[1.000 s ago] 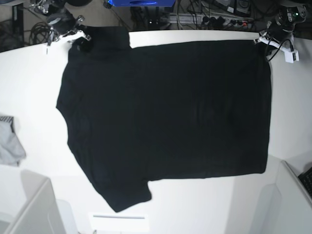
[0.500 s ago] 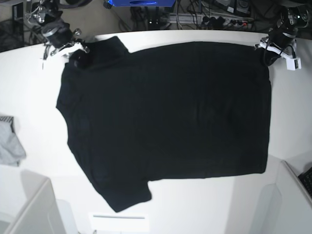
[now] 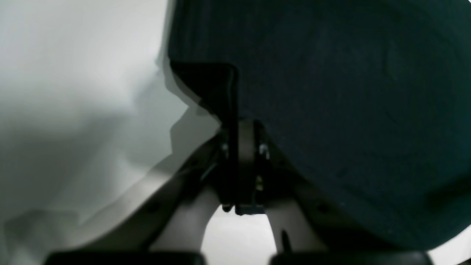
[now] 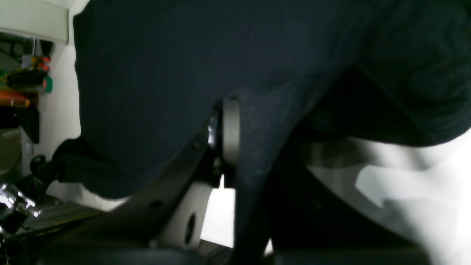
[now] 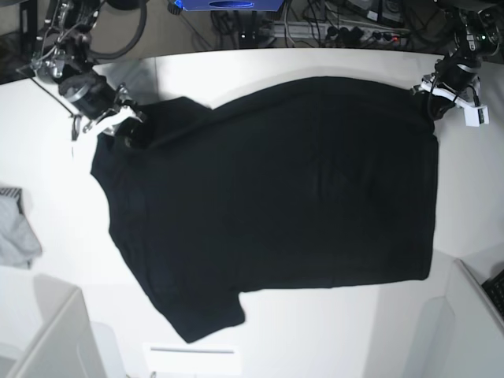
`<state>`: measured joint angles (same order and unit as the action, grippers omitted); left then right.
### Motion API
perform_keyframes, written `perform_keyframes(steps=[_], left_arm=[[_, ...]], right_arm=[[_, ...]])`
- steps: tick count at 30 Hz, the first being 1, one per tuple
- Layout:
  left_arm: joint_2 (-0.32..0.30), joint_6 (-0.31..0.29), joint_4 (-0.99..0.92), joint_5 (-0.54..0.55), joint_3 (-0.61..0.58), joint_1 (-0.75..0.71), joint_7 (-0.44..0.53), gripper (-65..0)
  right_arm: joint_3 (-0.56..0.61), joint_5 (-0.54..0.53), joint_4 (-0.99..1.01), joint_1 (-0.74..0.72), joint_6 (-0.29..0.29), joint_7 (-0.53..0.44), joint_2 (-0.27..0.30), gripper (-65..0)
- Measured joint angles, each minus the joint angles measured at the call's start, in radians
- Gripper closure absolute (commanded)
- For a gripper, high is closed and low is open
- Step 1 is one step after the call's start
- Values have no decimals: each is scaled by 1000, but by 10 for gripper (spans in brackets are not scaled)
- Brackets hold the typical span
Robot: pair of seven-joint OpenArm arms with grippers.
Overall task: Fold the T-shirt properly
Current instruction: 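Lift the shoulder corners and drag the shirt toward the robot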
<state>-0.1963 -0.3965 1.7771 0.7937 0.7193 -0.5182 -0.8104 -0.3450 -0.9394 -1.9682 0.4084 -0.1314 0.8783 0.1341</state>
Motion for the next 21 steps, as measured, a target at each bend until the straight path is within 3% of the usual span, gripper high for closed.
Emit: perform_keyframes(steps=[9, 11, 19, 21], left_arm=[[3, 0, -1, 0, 4, 22, -2, 0], [4, 1, -3, 0, 6, 37, -7, 0], [5, 4, -9, -2, 6, 92, -6, 0], [5, 50, -9, 6, 6, 109, -6, 0]], right_arm=[[3, -3, 9, -83, 3, 42, 0, 0], [7, -2, 29, -99, 53, 43, -1, 0], [7, -2, 64, -157, 71, 42, 0, 0], [7, -3, 90, -172, 71, 42, 0, 0]])
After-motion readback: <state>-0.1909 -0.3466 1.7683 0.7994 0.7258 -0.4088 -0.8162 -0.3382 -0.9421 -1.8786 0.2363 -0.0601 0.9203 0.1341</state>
